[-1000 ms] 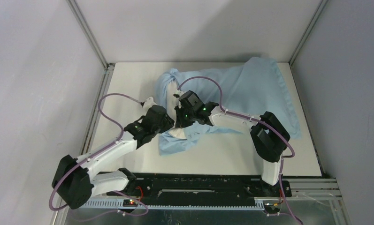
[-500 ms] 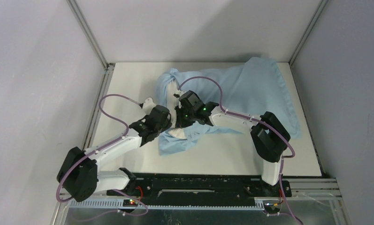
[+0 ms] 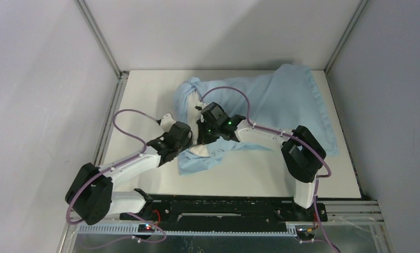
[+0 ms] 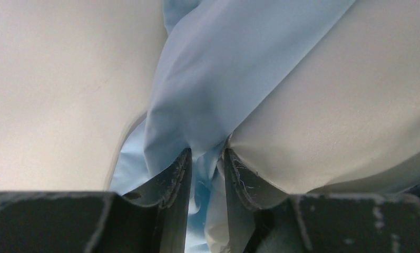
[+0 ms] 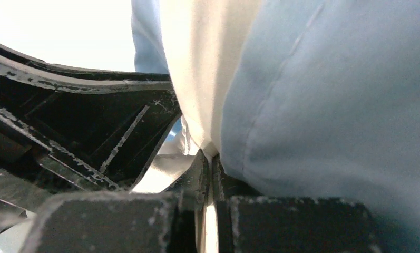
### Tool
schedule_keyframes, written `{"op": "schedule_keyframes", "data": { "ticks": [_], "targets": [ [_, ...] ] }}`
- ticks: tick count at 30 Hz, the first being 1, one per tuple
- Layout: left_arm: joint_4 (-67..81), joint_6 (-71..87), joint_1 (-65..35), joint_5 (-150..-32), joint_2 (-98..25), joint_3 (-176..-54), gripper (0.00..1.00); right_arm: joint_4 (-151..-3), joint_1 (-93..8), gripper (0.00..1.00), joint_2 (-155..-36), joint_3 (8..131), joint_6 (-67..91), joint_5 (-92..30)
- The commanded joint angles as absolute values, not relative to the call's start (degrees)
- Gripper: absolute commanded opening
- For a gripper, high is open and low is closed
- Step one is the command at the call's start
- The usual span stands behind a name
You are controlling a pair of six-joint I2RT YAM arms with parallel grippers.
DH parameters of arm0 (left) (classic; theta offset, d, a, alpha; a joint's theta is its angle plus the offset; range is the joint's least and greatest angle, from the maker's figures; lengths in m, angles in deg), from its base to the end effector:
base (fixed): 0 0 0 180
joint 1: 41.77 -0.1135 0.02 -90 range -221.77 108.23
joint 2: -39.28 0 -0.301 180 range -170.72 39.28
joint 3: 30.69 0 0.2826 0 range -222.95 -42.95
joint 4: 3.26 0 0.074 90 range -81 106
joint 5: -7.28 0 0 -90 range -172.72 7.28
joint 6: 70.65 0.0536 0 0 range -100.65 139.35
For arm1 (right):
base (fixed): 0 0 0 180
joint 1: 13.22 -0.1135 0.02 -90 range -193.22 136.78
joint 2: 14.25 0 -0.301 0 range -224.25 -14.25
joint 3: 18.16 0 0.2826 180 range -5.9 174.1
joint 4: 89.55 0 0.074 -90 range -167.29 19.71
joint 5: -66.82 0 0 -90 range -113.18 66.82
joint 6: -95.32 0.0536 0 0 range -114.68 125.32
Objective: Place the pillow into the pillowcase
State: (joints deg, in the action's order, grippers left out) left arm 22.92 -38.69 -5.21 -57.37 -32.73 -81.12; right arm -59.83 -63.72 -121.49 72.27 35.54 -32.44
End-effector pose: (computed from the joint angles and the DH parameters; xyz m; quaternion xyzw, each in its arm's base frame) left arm 0.2323 -0.1437 0.2052 -0.2473 0.8794 -0.1195 0.3888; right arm 0.2904 0.3659 0.2272 -0.1924 0.9062 0.2962 0.2327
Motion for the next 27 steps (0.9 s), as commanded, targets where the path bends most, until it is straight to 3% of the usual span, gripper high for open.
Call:
{"op": "schedule_keyframes", "data": {
  "ticks": [1,8,13,20,27],
  "targets": [
    [24.18,-38.75,-5.95,-54.94,-30.85,-77.73,0.32,-60.06,-63.44,0.0,-119.15,71.99,36.1,-32.38],
    [20.24,-37.56,-5.91,-57.73,-34.98,-78.86,0.36,-60.22,-63.41,0.0,-118.43,71.97,36.17,-32.51],
    [22.77,-37.91,-5.9,-55.7,-34.71,-79.8,0.26,-59.16,-63.25,0.0,-117.79,71.98,35.98,-31.45],
    [21.57,-38.09,-6.0,-57.81,-24.76,-73.94,0.35,-59.92,-62.81,0.0,-118.41,71.98,36.28,-32.95],
    [20.25,-37.51,-5.91,-59.67,-22.56,-72.06,0.34,-60.65,-62.73,0.0,-118.32,72.02,36.75,-33.53]
  ]
}}
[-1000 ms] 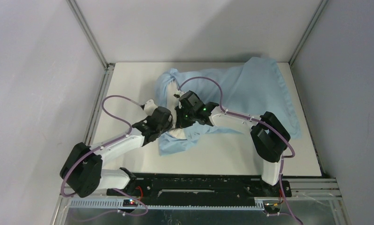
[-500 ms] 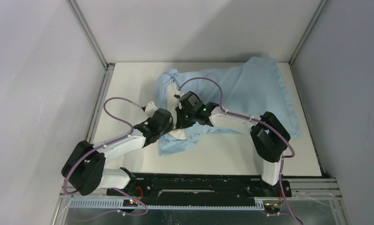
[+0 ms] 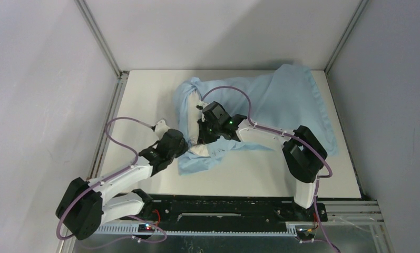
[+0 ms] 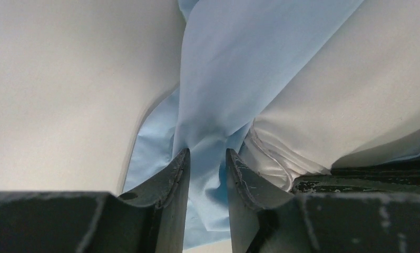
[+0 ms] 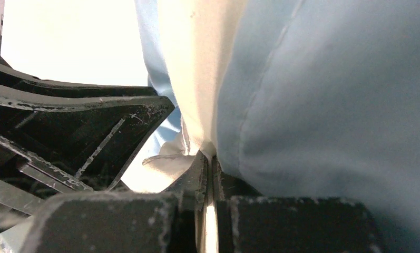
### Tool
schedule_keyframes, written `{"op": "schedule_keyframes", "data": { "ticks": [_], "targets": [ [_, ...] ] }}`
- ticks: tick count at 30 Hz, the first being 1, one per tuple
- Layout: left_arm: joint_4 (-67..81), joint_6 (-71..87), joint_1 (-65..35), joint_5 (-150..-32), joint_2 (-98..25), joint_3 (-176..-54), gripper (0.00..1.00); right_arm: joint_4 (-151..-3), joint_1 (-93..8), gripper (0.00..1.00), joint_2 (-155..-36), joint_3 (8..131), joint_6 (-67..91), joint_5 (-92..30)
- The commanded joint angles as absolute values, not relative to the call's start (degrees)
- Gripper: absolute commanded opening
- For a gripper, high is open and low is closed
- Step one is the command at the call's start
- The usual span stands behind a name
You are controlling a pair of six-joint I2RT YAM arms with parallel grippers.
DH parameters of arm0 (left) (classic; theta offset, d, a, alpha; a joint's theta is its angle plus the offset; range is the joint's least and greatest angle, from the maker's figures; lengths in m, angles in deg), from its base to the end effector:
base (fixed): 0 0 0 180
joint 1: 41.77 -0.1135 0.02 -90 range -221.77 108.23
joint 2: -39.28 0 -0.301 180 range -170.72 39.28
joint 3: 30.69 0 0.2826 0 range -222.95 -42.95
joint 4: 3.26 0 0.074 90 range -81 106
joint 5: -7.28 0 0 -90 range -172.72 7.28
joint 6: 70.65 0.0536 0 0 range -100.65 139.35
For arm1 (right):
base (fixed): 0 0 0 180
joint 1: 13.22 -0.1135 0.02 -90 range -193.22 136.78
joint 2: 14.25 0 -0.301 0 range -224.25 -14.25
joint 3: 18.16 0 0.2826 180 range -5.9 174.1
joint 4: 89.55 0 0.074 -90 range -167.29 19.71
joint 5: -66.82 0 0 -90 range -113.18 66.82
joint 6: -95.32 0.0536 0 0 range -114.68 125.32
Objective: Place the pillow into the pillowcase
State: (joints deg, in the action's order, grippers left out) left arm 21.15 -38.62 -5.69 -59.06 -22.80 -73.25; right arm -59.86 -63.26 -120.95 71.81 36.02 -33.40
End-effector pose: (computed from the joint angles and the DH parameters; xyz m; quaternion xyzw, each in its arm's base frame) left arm 0.2018 -0.1205 0.1996 -0.2498 0.8691 -0.1516 0.3991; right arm 0.2910 0.3622 0.2286 -0.1879 0.9062 0.3025 0.2281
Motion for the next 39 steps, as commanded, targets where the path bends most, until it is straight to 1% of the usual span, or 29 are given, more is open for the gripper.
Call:
{"op": "schedule_keyframes", "data": {
  "ticks": [1,9,12,16,21,25,30,35,38,39],
  "targets": [
    [19.74,-37.02,-5.91,-60.11,-23.27,-72.45,0.35,-60.75,-62.67,0.0,-118.39,72.01,36.8,-33.67],
    [17.09,-35.24,-5.82,-61.46,-30.7,-76.57,0.44,-60.04,-62.7,0.0,-118.15,72.02,36.87,-33.72],
    [13.87,-35.33,-5.82,-62.13,-33.47,-76.73,0.49,-59.84,-62.7,0.0,-117.73,72.02,36.88,-33.64],
    [11.44,-35.7,-5.74,-63.02,-32.55,-76.33,0.49,-58.98,-62.69,0.0,-117.08,72.01,36.64,-33.25],
    [13.08,-36.19,-5.73,-62.47,-25.47,-74.16,0.46,-58.57,-62.63,0.0,-116.89,72.01,36.35,-33.31],
    [14.14,-35.9,-5.73,-62.27,-22.21,-73.88,0.48,-59.25,-62.65,0.0,-116.79,71.98,36.61,-33.85],
    [15.2,-34.79,-5.73,-62.47,-25.88,-76.28,0.5,-59.59,-62.67,0.0,-116.57,71.97,36.82,-34.16],
    [14.71,-35.15,-5.82,-62.05,-29.78,-77.23,0.46,-58.89,-62.7,0.0,-116.15,71.97,36.9,-33.87],
    [13.94,-35.02,-5.82,-61.81,-30.77,-77.01,0.47,-58.7,-62.63,0.0,-115.87,71.98,36.75,-33.75],
    [13.34,-34.72,-5.89,-61.91,-31.37,-77.12,0.48,-58.62,-62.69,0.0,-115.66,71.97,36.67,-33.65]
  ]
}}
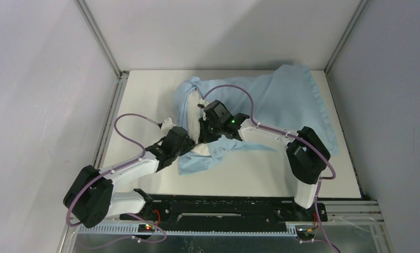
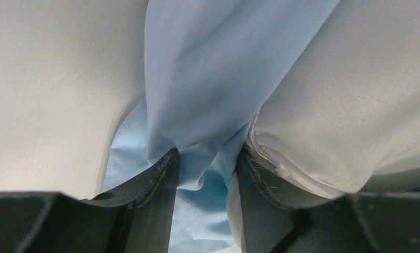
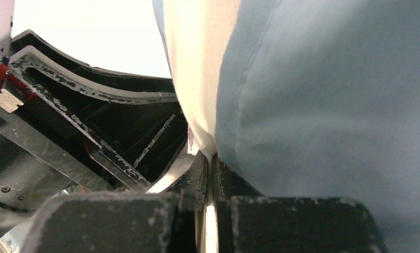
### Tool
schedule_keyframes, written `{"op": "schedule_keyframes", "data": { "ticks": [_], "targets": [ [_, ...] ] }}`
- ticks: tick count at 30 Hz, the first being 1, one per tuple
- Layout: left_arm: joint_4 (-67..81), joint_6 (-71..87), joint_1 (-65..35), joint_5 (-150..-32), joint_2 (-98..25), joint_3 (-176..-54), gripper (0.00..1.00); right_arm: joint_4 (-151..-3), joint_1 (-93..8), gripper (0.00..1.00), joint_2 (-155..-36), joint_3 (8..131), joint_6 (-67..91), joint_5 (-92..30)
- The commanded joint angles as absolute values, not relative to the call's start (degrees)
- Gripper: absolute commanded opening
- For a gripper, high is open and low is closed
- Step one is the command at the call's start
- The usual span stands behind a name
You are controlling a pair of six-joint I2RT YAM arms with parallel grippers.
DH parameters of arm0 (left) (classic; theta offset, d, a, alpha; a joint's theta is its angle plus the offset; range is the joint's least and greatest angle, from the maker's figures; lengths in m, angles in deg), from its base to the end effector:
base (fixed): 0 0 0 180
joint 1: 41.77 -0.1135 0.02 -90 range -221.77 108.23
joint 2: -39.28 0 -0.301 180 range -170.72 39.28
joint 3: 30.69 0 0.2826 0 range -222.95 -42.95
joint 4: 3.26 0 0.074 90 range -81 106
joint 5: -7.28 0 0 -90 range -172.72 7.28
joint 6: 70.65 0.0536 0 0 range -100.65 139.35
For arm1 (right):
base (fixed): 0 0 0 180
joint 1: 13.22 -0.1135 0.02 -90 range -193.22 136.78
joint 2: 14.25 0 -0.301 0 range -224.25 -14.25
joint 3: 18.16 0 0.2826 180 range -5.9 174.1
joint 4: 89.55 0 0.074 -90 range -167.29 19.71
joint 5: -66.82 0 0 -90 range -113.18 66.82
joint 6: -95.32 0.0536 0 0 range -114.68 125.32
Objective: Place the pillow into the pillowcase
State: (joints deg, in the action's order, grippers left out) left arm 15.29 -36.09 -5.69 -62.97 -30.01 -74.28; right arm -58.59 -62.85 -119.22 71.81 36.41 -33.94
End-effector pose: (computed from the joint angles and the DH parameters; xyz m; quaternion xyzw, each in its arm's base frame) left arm 0.2186 -0.1369 0.1857 -0.2183 0.8836 -0.1641 0.3804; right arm 0.2895 0.3560 0.2401 -0.1834 0.9053 0.3080 0.2281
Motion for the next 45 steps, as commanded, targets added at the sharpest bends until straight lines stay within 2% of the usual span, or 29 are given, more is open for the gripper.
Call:
{"op": "schedule_keyframes", "data": {
  "ticks": [1,4,17,19,20,22,23,25,29,37,45],
  "targets": [
    [11.84,-34.32,-5.91,-62.22,-31.92,-76.96,0.51,-58.65,-62.68,0.0,-115.6,72.02,36.75,-33.68],
    [7.37,-33.71,-5.91,-63.7,-33.14,-76.17,0.58,-58.31,-62.68,0.0,-114.85,71.98,36.78,-33.73],
    [6.12,-34.47,-7.36,-64.27,-47.9,-81.9,0.63,-57.98,-62.87,0.0,-111.03,72.02,37.31,-35.05],
    [5.51,-34.65,-7.41,-65.01,-49.57,-82.48,0.58,-57.91,-62.94,0.0,-110.67,71.98,37.25,-35.03],
    [5.3,-34.57,-7.4,-65.24,-49.99,-82.64,0.51,-57.69,-62.86,0.0,-110.48,71.97,37.17,-34.8],
    [5.02,-34.08,-7.52,-66.04,-49.52,-82.52,0.22,-57.4,-62.79,0.0,-110.25,72.0,36.84,-34.1],
    [5.3,-33.56,-7.43,-65.91,-48.37,-82.39,0.12,-57.22,-62.7,0.0,-110.23,71.98,36.6,-33.56],
    [6.55,-32.42,-7.34,-66.01,-44.75,-81.68,0.01,-56.96,-62.7,0.0,-110.32,71.97,36.12,-32.29],
    [11.55,-29.54,-6.65,-67.12,-33.16,-79.27,0.0,-57.06,-62.66,0.0,-112.23,72.85,35.46,-30.02],
    [20.32,-24.04,-5.59,-80.55,-11.74,-76.89,0.0,-51.9,-63.51,0.0,-122.75,82.49,34.45,-20.89],
    [24.25,-24.06,-5.28,-88.98,-3.37,-81.92,0.0,-47.17,-65.36,0.0,-129.51,88.35,34.71,-6.93]
  ]
}}
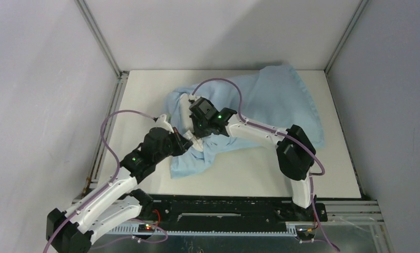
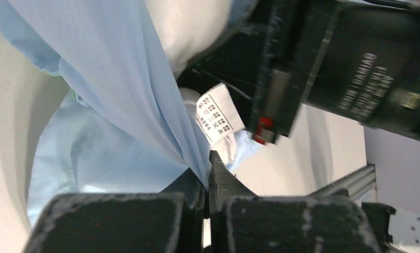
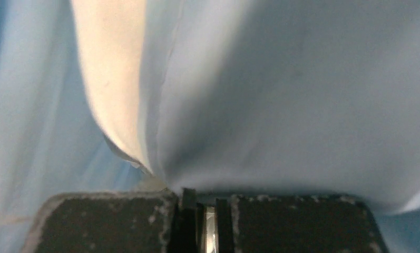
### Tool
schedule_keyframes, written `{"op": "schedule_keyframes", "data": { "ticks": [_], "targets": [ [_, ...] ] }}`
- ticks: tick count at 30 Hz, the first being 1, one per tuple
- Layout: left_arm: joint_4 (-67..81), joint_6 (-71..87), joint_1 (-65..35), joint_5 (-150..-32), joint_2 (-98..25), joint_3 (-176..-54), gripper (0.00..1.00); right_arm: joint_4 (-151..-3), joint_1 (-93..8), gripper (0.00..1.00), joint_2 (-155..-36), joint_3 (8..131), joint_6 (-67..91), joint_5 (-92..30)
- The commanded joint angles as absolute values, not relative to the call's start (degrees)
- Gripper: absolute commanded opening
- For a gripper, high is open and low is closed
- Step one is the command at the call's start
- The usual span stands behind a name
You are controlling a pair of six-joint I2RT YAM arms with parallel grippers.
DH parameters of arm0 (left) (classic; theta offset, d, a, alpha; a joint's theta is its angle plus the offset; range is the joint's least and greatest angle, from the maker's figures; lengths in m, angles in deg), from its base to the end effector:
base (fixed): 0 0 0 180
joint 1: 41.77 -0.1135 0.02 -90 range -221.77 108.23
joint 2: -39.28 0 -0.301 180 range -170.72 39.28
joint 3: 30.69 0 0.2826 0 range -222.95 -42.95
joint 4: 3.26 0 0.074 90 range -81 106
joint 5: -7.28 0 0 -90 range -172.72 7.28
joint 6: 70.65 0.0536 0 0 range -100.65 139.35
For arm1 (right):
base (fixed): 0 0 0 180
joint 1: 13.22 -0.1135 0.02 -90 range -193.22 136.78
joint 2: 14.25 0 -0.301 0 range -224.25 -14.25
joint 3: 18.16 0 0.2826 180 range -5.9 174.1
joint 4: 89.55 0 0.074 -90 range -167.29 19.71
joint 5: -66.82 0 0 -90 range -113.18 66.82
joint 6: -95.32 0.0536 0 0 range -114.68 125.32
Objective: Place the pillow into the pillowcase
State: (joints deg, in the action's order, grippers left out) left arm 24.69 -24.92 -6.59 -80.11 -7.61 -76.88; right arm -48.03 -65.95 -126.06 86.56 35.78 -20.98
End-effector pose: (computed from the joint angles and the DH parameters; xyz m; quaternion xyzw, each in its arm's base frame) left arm 0.1721 -0.1183 0.2686 -0.0797 0.8562 -0.3109 0.4048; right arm 0.3024 0.3940 0.2624 -0.1740 0.9190 0.2211 0.2762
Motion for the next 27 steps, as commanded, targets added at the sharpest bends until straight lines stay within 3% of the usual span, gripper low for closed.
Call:
{"op": "schedule_keyframes", "data": {
  "ticks": [1,5,12,17,19,23,27],
  "targets": [
    [23.38,-24.52,-5.33,-89.5,-2.91,-82.2,0.0,-47.18,-65.95,0.0,-129.82,88.1,34.39,-5.33],
    [19.6,-27.26,-5.43,-90.9,-3.35,-84.62,0.0,-48.6,-67.81,0.0,-130.87,85.66,34.58,-4.51],
    [18.92,-30.9,-7.24,-83.03,-3.77,-82.22,0.0,-58.62,-66.14,0.0,-122.72,76.88,36.64,-21.74],
    [19.4,-32.34,-7.82,-79.42,-3.58,-77.85,0.0,-60.51,-64.07,0.37,-111.29,77.19,36.97,-29.15],
    [19.8,-32.34,-8.0,-78.74,-2.44,-77.03,0.0,-57.65,-64.1,0.45,-109.62,79.97,35.78,-28.59],
    [20.23,-31.55,-8.52,-78.96,-1.83,-76.79,0.0,-54.55,-65.5,0.48,-108.59,84.07,32.86,-24.77],
    [20.78,-30.8,-9.17,-78.98,-1.65,-78.36,0.0,-50.53,-66.34,0.41,-112.89,86.91,31.63,-20.27]
  ]
}}
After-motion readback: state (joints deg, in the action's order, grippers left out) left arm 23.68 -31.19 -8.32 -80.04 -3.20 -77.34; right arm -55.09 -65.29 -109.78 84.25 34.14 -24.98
